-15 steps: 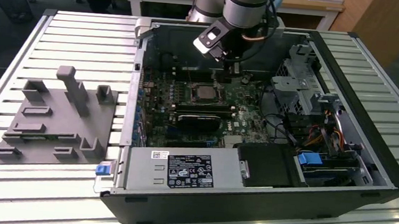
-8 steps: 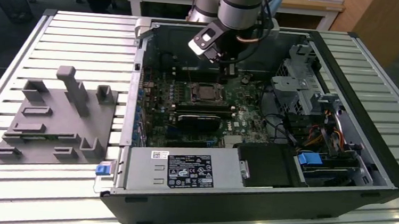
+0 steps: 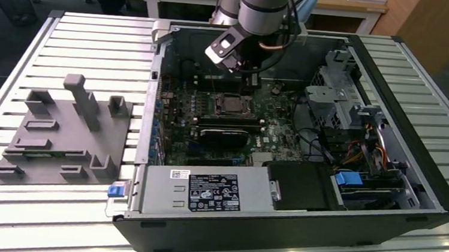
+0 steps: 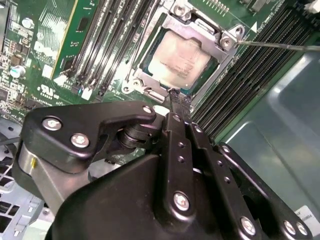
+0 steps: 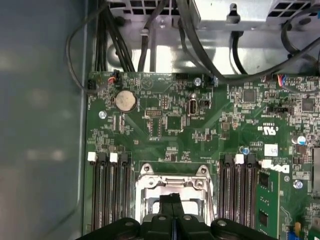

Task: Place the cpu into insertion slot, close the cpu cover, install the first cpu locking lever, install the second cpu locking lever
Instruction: 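Close the cpu cover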

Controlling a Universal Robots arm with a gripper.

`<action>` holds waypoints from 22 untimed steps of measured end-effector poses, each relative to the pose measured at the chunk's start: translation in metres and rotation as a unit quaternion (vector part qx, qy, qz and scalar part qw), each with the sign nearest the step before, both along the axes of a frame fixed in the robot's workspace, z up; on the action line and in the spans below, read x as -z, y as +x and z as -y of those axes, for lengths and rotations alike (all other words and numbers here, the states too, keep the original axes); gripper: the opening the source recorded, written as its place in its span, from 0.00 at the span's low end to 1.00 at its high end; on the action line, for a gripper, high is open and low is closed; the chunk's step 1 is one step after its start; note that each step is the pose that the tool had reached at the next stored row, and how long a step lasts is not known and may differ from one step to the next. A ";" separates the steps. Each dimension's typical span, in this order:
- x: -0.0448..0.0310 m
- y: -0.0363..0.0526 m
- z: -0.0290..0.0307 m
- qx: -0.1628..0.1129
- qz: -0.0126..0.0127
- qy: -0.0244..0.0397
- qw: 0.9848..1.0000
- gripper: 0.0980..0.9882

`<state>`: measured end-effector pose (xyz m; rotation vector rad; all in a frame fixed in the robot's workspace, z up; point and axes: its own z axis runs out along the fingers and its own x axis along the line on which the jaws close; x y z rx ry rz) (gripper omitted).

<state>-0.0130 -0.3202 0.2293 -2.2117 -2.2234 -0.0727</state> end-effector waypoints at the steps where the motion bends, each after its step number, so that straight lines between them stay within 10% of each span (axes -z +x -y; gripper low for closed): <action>1: 0.0005 -0.0002 0.0004 0.000 0.000 0.000 1.000 0.01; 22: 0.0174 -0.0361 0.0020 -0.001 -0.001 0.000 1.000 0.01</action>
